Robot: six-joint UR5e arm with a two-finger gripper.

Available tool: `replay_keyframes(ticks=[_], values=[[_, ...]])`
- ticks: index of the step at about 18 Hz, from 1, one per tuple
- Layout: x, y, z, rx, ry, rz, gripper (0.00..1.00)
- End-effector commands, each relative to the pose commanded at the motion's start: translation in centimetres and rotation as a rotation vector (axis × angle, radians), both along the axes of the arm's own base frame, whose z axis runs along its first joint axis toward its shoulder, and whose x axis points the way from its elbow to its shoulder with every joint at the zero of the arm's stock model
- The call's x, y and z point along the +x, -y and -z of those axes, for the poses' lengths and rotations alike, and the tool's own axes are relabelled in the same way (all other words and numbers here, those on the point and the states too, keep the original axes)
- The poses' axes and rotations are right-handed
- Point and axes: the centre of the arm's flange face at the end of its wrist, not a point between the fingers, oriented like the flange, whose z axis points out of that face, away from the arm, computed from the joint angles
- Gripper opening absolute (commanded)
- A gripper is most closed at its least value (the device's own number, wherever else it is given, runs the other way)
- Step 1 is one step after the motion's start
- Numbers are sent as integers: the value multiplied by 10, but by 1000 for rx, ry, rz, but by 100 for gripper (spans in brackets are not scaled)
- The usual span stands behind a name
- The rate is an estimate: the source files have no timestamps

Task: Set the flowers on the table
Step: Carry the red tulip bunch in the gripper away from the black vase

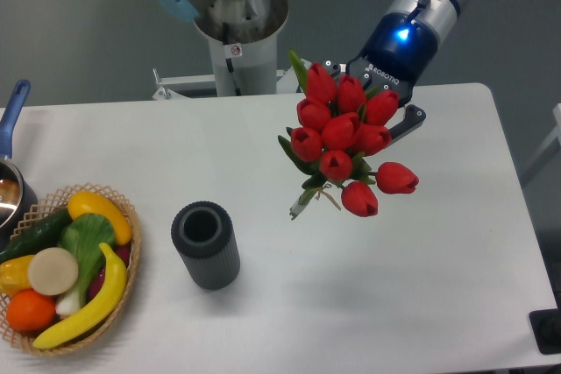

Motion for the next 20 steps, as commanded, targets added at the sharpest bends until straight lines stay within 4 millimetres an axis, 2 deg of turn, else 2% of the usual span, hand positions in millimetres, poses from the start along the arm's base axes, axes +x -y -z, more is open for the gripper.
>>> replay_keyframes(ticks=[6, 15, 20], values=[[-1, 9, -9, -80, -19, -68, 40], [13, 30, -29, -332, -85, -287, 39], [10, 38, -16, -479, -117, -376, 39]])
